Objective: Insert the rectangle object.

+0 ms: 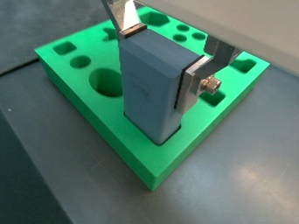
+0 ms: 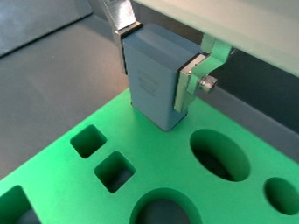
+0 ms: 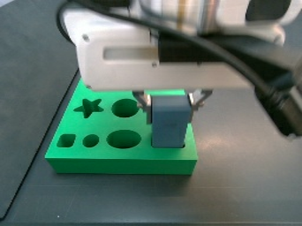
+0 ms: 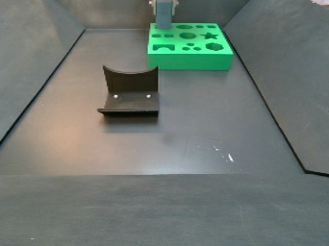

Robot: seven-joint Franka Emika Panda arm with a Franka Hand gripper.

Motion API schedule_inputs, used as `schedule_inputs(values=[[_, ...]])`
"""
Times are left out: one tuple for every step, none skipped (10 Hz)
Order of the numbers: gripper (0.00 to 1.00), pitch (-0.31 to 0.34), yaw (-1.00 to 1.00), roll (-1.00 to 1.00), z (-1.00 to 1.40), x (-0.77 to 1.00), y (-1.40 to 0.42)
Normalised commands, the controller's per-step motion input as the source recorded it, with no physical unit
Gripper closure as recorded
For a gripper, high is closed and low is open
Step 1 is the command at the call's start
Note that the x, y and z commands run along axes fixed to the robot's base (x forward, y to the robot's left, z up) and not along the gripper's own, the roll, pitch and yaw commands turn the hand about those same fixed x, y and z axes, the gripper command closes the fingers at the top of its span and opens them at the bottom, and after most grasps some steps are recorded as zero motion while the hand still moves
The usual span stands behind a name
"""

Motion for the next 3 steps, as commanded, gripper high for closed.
schedule_inputs(values=[[1.0, 0.0, -0.03, -0.05, -0.26, 0.3, 0.0], [1.0, -0.007, 0.0, -0.04, -0.23, 0.16, 0.0], [1.0, 0.081, -0.05, -0.02, 0.0, 0.15, 0.0]])
